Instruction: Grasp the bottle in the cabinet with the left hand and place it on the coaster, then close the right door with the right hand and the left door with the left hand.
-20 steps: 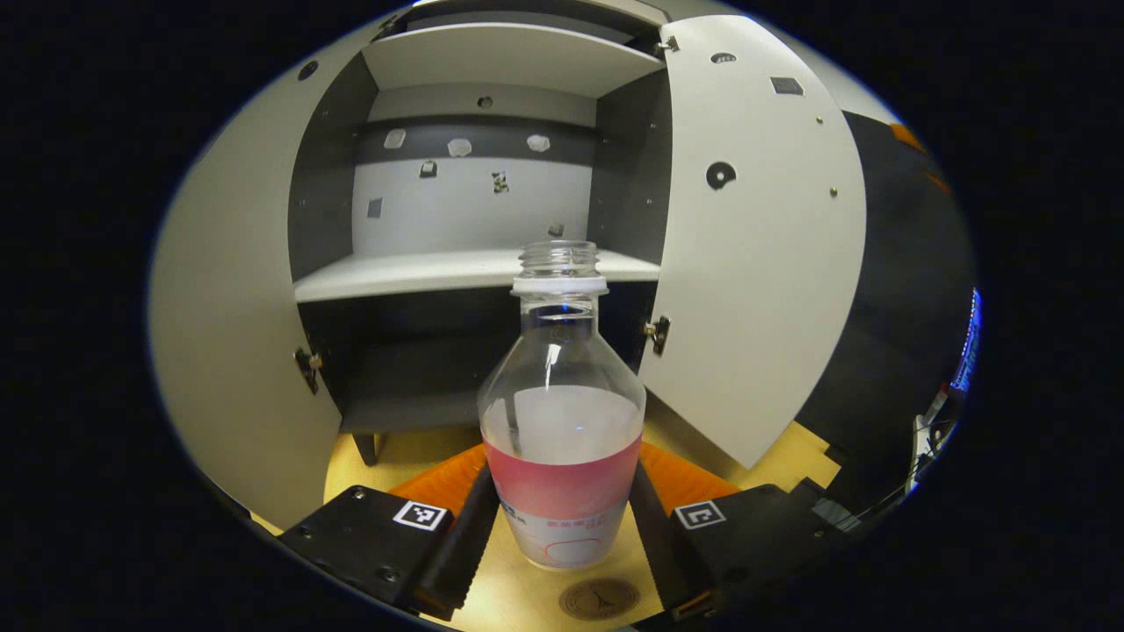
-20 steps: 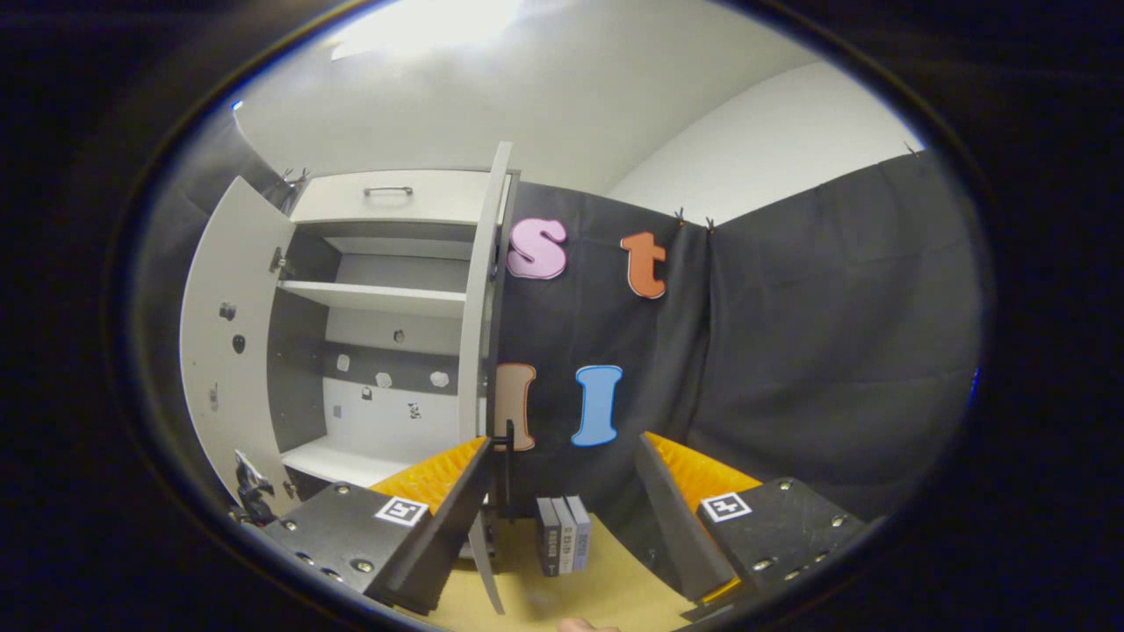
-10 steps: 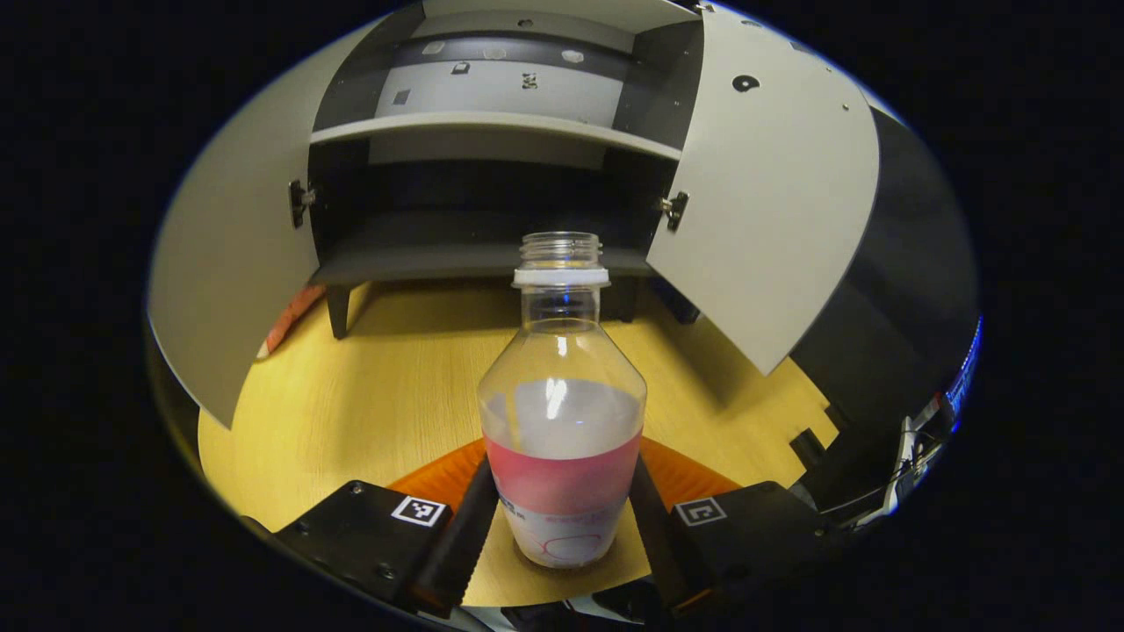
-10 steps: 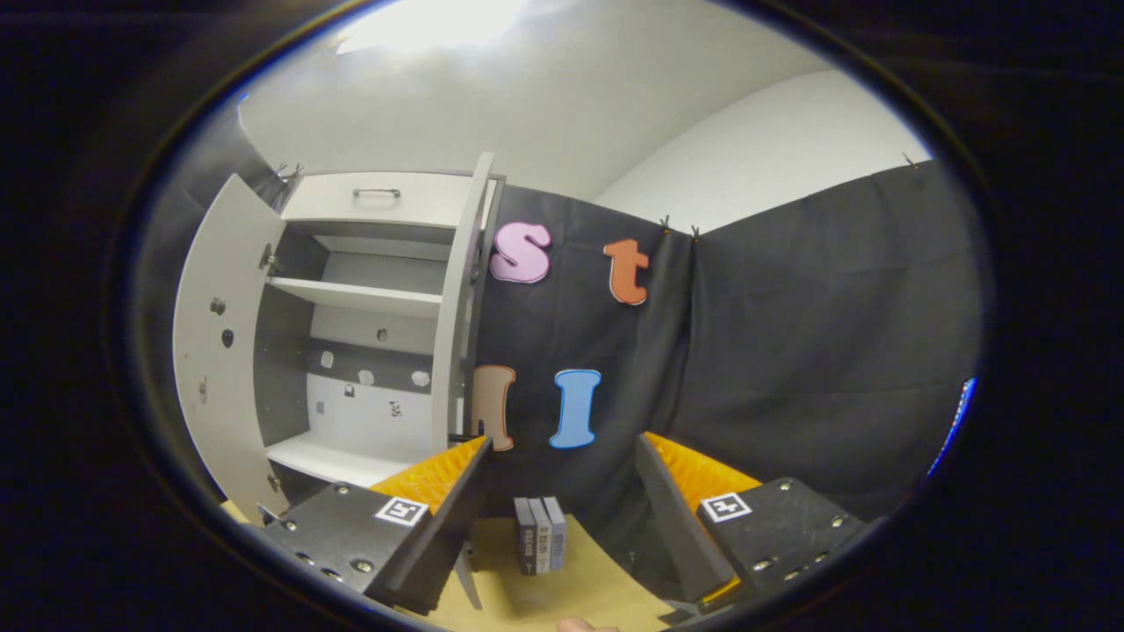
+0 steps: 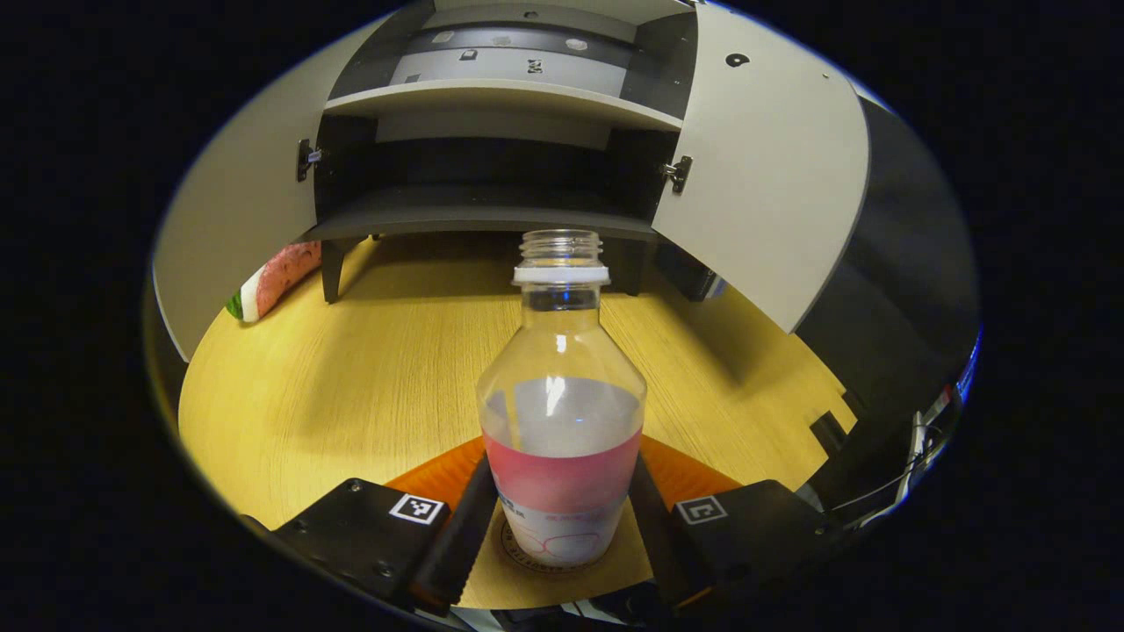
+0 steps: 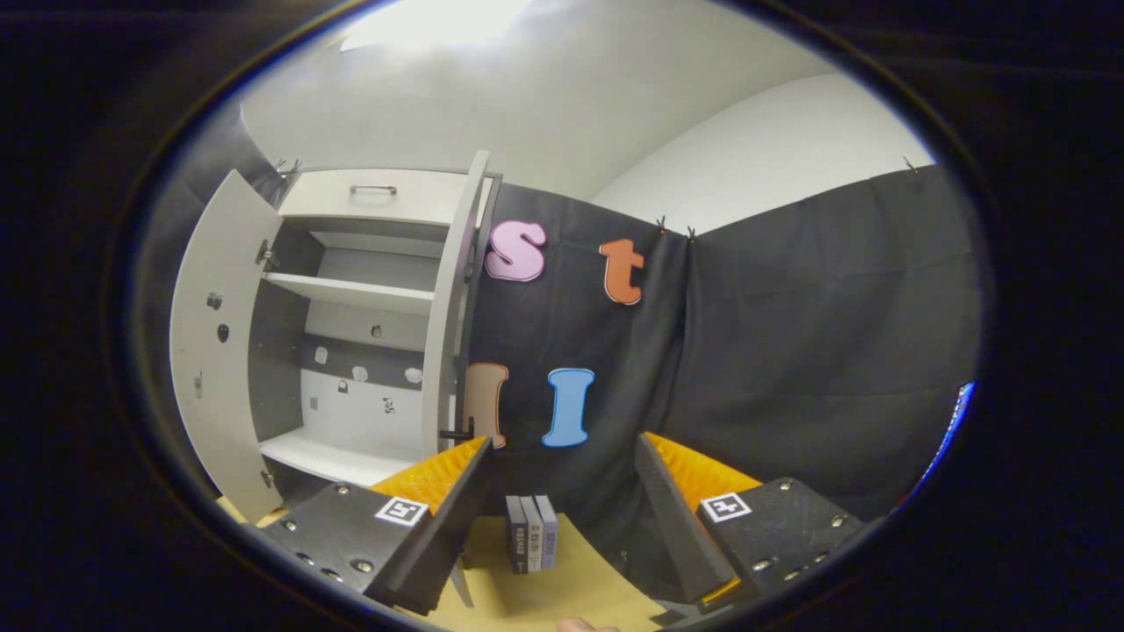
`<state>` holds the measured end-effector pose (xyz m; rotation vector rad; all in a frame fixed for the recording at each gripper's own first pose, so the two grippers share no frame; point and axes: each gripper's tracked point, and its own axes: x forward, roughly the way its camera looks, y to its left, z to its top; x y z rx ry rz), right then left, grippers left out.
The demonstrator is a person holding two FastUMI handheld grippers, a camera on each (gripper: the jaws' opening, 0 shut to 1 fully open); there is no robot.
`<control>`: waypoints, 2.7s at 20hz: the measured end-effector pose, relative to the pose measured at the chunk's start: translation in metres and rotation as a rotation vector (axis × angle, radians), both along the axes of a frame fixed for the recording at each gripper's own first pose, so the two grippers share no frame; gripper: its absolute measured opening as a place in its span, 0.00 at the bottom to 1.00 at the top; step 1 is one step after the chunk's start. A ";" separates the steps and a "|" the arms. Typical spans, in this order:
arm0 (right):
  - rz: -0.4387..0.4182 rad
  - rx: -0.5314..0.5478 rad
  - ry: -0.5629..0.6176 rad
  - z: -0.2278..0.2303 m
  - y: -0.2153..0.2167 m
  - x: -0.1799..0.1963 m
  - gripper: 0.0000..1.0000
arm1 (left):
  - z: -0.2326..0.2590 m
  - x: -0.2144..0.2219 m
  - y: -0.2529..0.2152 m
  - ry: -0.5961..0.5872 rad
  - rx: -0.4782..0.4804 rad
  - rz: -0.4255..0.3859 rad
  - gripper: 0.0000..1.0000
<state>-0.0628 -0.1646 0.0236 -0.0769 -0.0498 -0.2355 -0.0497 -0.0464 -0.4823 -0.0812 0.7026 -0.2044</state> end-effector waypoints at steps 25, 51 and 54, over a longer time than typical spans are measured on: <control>0.122 0.034 0.079 -0.042 0.034 0.041 0.98 | 0.077 -0.036 -0.018 -0.212 0.087 -0.041 0.84; 0.173 0.085 0.114 -0.082 0.044 0.101 0.97 | 0.461 -0.007 0.113 -0.741 0.170 0.378 0.98; 0.222 0.097 0.124 -0.082 0.055 0.103 0.95 | 0.460 -0.014 0.134 -0.731 0.172 0.438 0.96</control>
